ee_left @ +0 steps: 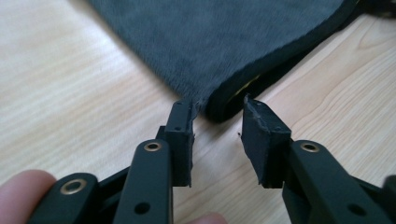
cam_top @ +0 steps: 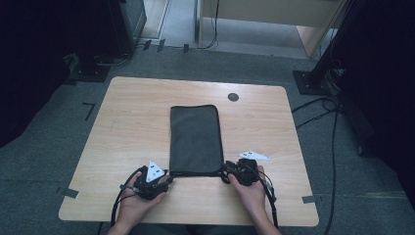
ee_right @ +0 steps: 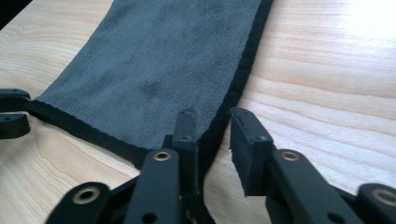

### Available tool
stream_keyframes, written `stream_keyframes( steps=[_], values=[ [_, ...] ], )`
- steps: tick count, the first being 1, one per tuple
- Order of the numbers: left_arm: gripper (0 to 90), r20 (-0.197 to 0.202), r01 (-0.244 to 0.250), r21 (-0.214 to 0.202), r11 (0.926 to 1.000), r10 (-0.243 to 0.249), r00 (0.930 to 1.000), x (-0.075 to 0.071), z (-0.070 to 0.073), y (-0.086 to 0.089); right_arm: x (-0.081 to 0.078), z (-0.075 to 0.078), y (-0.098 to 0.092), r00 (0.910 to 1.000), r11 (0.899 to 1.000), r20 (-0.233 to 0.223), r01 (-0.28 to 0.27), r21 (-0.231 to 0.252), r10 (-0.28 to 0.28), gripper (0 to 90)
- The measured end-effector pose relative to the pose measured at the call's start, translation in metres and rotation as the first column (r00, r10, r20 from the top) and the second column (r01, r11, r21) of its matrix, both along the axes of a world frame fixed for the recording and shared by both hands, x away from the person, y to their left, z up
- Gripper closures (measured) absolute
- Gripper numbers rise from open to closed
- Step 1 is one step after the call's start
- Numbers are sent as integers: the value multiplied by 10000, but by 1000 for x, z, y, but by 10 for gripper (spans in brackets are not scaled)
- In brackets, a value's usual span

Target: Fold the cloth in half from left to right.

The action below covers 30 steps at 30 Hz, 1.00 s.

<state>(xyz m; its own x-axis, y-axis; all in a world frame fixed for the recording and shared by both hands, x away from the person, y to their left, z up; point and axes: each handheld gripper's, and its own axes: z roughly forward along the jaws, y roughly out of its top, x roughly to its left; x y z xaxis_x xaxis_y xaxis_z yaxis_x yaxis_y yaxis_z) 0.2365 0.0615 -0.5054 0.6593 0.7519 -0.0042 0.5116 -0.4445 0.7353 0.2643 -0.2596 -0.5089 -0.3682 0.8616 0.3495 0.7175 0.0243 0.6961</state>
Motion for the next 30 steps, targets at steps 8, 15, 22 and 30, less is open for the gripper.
stream_keyframes(
  steps=[8, 15, 22, 30],
  values=[
    [803, 559, 15, 463, 9989, -41, 9984, -3, 1, -1, 3, -8, 5, 9994, 9999, -323, -129, -26, 128, 716],
    [900, 135, 212, 935, 9954, -226, 9997, 2, -3, 3, 3, -7, 9, 9988, 9985, -379, -340, -433, 324, 827],
    [764, 24, 429, 109, 9990, -429, 9991, 1, 2, 7, -2, -7, 9, 9976, 9967, -384, -598, -557, 577, 828],
    [776, 33, 166, 335, 9993, -167, 9999, 6, -5, -4, -4, -6, 12, 9982, 9959, -273, -544, -719, 525, 831]
  ],
)
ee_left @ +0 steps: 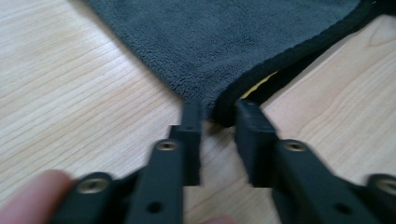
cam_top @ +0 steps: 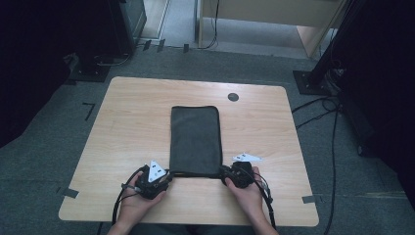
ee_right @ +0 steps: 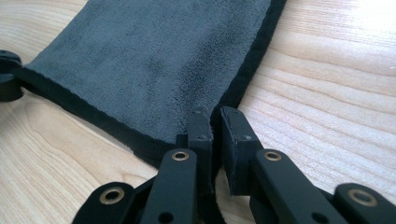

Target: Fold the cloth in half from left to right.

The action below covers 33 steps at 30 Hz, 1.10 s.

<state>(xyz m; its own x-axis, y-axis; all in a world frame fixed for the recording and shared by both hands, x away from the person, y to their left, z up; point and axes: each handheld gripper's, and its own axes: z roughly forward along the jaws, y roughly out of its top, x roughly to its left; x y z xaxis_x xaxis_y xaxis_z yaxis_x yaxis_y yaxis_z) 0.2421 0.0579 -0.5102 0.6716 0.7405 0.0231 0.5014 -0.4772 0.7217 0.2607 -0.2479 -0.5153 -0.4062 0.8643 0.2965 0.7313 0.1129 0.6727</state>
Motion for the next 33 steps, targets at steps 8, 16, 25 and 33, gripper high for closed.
stream_keyframes(
  steps=[8, 16, 25, 33],
  values=[
    [882, -330, 369, 326, 9988, -358, 9988, -2, 1, 1, -7, 2, 2, 9996, 9994, -61, -282, -210, 281, 845],
    [874, -588, 1042, 346, 9940, -1020, 9930, -26, 3, 11, -39, 4, 6, 9959, 9942, -93, -900, -592, 896, 845],
    [557, 69, 527, -2829, 9577, -529, 9986, -4, 24, 30, 14, 46, -16, 9890, 9994, 1473, -156, 318, 108, 682],
    [554, -647, 231, -1434, 9894, -326, 9974, 12, 2, 4, 115, 41, -9, 9791, 9916, 1694, 1216, -437, -1126, 639]
  ],
)
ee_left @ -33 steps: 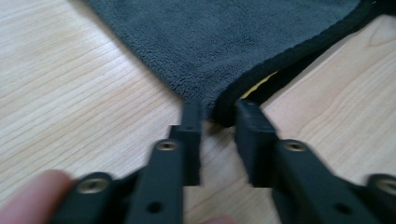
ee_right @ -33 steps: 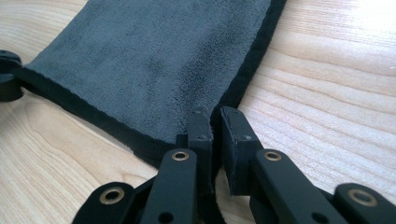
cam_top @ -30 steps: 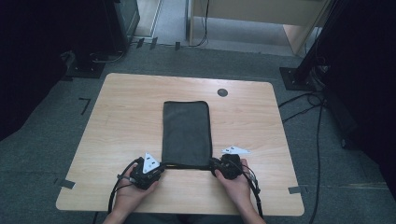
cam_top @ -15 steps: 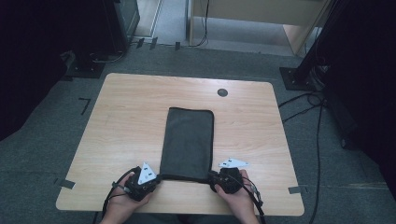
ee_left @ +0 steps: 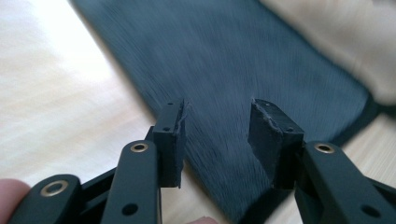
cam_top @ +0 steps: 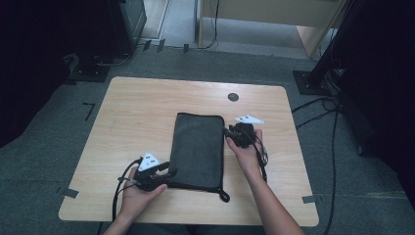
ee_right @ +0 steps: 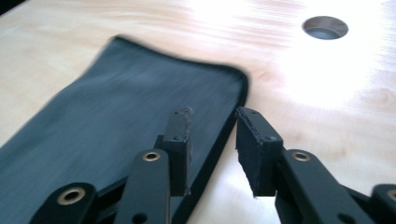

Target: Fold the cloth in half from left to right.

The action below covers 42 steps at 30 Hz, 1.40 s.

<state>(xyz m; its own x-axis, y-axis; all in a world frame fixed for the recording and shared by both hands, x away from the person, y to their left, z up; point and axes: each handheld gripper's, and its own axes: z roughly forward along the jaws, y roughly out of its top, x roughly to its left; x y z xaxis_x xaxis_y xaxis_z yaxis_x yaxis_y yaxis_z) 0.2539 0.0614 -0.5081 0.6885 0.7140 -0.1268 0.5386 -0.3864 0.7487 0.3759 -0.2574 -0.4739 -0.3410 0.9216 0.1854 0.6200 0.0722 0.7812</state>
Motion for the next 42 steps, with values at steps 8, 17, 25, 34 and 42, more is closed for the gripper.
stream_keyframes(
  steps=[8, 17, 25, 34, 42],
  values=[
    [504, 165, 169, 306, 9994, -174, 9997, -7, -9, 4, 63, -28, 5, 9940, 9961, -747, 822, 328, -796, 695],
    [502, -190, 203, -164, 9997, -206, 9996, -3, -10, 9, 37, -31, 29, 9934, 9932, 542, -972, -644, 1008, 884],
    [502, -125, 192, -116, 9997, -194, 9997, -3, -10, 8, 24, -36, 26, 9151, 9150, 111, -4028, -221, 4031, 696],
    [502, -150, 214, -94, 9997, -216, 9997, -3, -10, 8, 59, -31, -6, 9993, 9989, -163, -342, 311, 347, 792],
    [501, -160, 221, -122, 9997, -223, 9996, -3, -10, 8, 71, -46, 5, 9933, 9952, -624, -964, 173, 973, 735]
  ],
)
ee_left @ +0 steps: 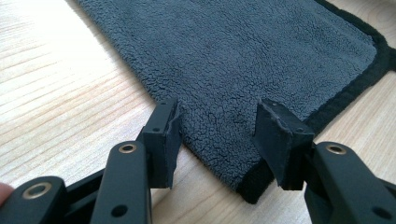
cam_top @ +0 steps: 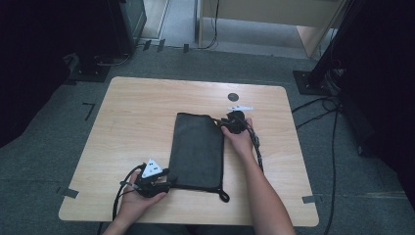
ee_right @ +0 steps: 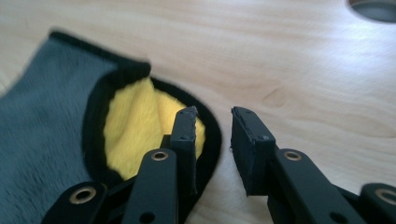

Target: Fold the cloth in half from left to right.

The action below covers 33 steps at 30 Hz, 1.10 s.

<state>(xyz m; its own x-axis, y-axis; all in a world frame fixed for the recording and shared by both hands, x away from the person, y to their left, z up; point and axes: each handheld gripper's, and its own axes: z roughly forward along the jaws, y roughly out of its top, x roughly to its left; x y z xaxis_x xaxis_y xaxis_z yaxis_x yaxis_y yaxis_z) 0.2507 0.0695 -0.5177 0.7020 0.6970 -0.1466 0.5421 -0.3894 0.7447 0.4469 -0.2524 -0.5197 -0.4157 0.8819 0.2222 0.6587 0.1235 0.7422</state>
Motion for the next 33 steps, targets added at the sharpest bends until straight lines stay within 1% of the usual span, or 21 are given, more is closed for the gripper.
stream_keyframes(
  steps=[1, 2, 3, 5, 6, 8, 13, 15, 16, 17, 20, 21, 23, 24, 25, 26, 27, 28, 31, 32, 33],
  values=[
    [501, 0, 0, 0, 10000, 0, 10000, 0, 0, 0, 0, 0, 0, 10000, 10000, 0, 0, 0, 0, 735],
    [502, 0, 3, 7, 10000, -3, 10000, 0, 0, 0, -3, 1, 5, 9999, 9987, 125, 1, -508, 5, 849],
    [502, 24, -13, 38, 10000, 13, 10000, 0, 0, 0, -3, 2, 7, 9998, 9962, 181, 48, -872, -32, 877],
    [503, 50, -15, 78, 10000, 15, 10000, 0, 0, -1, -2, 4, 8, 9997, 9946, 232, 137, -1032, -114, 891],
    [508, 63, -18, 96, 10000, 18, 10000, -1, 0, -1, 0, 6, 9, 9972, 9827, 473, 654, -1731, -581, 897],
    [511, 111, -46, 120, 9999, 45, 9999, -1, 0, -1, 4, 5, 7, 9950, 9779, 522, 933, -1870, -850, 899],
    [511, 95, -46, 112, 9999, 45, 9999, -1, 0, -1, 9, 5, 6, 9957, 9764, 560, 842, -1990, -745, 898],
    [511, 91, -49, 108, 9999, 48, 9999, -1, 0, -1, 9, 6, 4, 9966, 9791, 463, 752, -1891, -676, 895],
    [511, 95, -46, 107, 9999, 45, 9999, -1, 0, -1, 11, 6, -2, 9969, 9892, 183, 783, -1237, -766, 855],
    [511, 90, -51, 104, 9999, 50, 9999, -1, 0, -1, 11, 6, -2, 9969, 9892, 183, 783, -1237, -766, 855],
    [511, 69, -44, 95, 9999, 44, 10000, -1, 0, -1, 7, 16, -23, 9769, 9785, 579, 2048, 240, -2058, 783],
    [511, 69, -44, 95, 9999, 44, 10000, -1, 0, -1, 7, 16, -23, 9769, 9785, 579, 2048, 240, -2058, 783],
    [510, 71, -37, 92, 10000, 36, 10000, 0, 0, -1, 5, 21, -29, 9716, 9701, 669, 2196, 1029, -2270, 744],
    [511, 66, -29, 81, 10000, 28, 10000, 0, 0, -1, 5, 24, -23, 9830, 9827, 727, 1622, 892, -1689, 696],
    [510, 66, -29, 81, 10000, 28, 10000, 0, 0, -1, 5, 24, -23, 9830, 9827, 727, 1622, 892, -1689, 696],
    [511, 96, -41, 84, 10000, 40, 9999, 0, 0, -2, 6, 21, -12, 9922, 9941, 630, 1086, -72, -1080, 682],
    [511, 96, -41, 84, 10000, 40, 9999, 0, 0, -2, 6, 21, -12, 9922, 9941, 630, 1086, -72, -1080, 682],
    [511, 116, -40, 118, 9999, 38, 9999, 0, 0, -2, 8, 17, -3, 9951, 9896, 360, 954, -1073, -921, 714],
    [535, 160, -11, 194, 9998, 8, 9999, -2, 0, -2, 10, 10, 0, 9946, 9852, 46, 1036, -1368, -1040, 805],
    [590, 228, 98, 273, 9996, -104, 9997, -3, 0, -3, 12, 9, -3, 9920, 9870, -45, 1247, -1009, -1258, 837],
    [608, 228, 98, 273, 9996, -104, 9997, -3, 0, -3, 12, 9, -3, 9920, 9870, -45, 1247, -1009, -1258, 837]
  ],
)
